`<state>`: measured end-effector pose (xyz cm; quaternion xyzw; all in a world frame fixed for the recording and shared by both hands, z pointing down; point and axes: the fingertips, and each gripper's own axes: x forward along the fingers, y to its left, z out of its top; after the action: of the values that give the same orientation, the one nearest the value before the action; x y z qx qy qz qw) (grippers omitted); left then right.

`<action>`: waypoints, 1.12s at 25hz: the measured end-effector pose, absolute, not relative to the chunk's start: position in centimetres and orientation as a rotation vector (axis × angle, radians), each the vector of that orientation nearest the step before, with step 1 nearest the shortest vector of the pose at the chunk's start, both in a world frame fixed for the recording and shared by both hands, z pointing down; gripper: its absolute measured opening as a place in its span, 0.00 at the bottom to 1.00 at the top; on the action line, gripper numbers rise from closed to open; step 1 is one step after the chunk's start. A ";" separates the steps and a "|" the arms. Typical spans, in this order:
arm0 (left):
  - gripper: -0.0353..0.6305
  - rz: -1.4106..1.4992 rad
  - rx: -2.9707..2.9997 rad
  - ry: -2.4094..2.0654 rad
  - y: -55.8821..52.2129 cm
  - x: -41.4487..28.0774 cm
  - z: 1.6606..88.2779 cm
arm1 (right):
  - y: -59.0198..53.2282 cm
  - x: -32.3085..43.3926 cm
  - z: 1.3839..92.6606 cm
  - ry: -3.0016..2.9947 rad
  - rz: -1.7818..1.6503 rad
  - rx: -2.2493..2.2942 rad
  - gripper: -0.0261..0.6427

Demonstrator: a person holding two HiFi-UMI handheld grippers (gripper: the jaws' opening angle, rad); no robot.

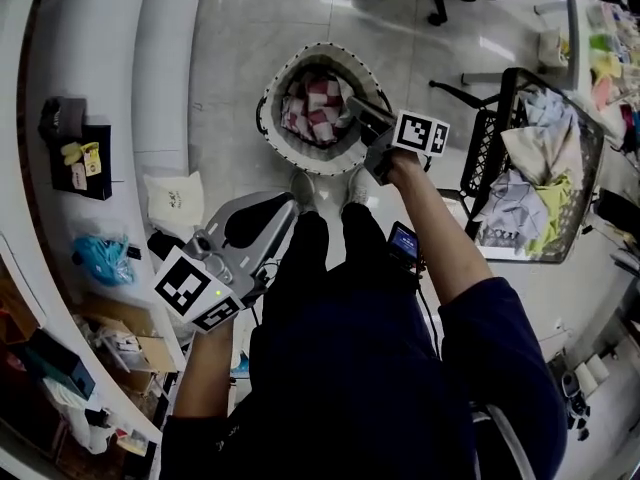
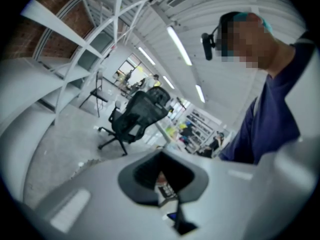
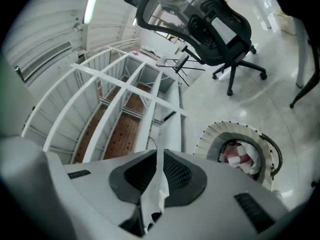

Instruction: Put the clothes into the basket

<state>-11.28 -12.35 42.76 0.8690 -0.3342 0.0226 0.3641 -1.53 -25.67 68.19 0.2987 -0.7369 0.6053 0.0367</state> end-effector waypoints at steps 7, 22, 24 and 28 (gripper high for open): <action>0.04 0.052 2.301 -0.857 -11.4 -10.3 40.4 | -24.0 -2.3 57.5 -2.529 1.781 0.748 0.07; 0.04 0.010 2.411 -0.902 -10.4 -7.9 35.9 | -18.7 -2.6 36.0 -2.967 1.042 0.459 0.06; 0.04 -0.003 2.423 -0.910 -10.4 -7.5 35.2 | -17.5 -2.7 34.4 -2.973 0.899 0.427 0.05; 0.04 -0.018 2.446 -0.919 -10.4 -6.8 34.1 | -15.8 -2.8 32.3 -2.969 0.708 0.392 0.05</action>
<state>-6.75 -10.43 34.10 0.9036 -0.3395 -0.0068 0.2613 -2.79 -15.78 32.32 0.1274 -0.9643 0.2299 0.0322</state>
